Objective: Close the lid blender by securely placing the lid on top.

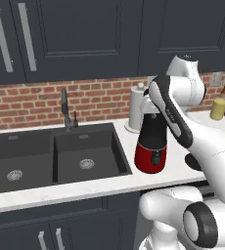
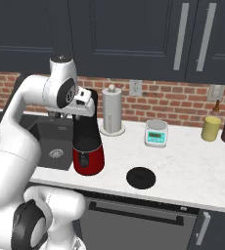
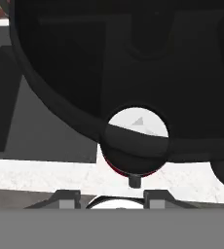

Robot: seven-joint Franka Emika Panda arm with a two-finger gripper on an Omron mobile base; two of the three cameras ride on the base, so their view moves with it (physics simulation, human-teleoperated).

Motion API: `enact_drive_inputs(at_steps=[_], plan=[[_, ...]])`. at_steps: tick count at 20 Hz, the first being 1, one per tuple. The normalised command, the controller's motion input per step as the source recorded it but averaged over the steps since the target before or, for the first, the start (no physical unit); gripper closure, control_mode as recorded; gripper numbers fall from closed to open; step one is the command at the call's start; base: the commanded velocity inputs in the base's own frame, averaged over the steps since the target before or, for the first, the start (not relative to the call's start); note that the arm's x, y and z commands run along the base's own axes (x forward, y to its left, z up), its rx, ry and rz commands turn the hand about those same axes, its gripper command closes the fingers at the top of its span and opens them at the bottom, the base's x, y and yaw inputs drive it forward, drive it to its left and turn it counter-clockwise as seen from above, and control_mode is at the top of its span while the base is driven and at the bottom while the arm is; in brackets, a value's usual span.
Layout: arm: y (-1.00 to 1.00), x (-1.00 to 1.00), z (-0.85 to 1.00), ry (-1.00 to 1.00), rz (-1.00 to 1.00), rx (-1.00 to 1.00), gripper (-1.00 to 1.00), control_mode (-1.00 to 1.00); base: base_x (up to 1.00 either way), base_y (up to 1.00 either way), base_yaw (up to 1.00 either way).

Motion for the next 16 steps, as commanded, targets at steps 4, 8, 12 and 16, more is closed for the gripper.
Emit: enact_drive_inputs(at_steps=[4,8,12,16], plan=[[0.00,-0.13,0.00,0.00,0.00,0.00,-1.00,-1.00,0.00,0.00,0.00],[-0.20,-0.49,0.00,0.00,-0.08,0.00,-1.00,-1.00,0.00,0.00,0.00],[-0.79,-0.28,-0.02,0.03,-0.11,0.00,-1.00,-1.00,0.00,0.00,0.00],[-1.00,-0.11,0.00,0.00,0.04,0.00,-1.00,-1.00,0.00,0.00,0.00]])
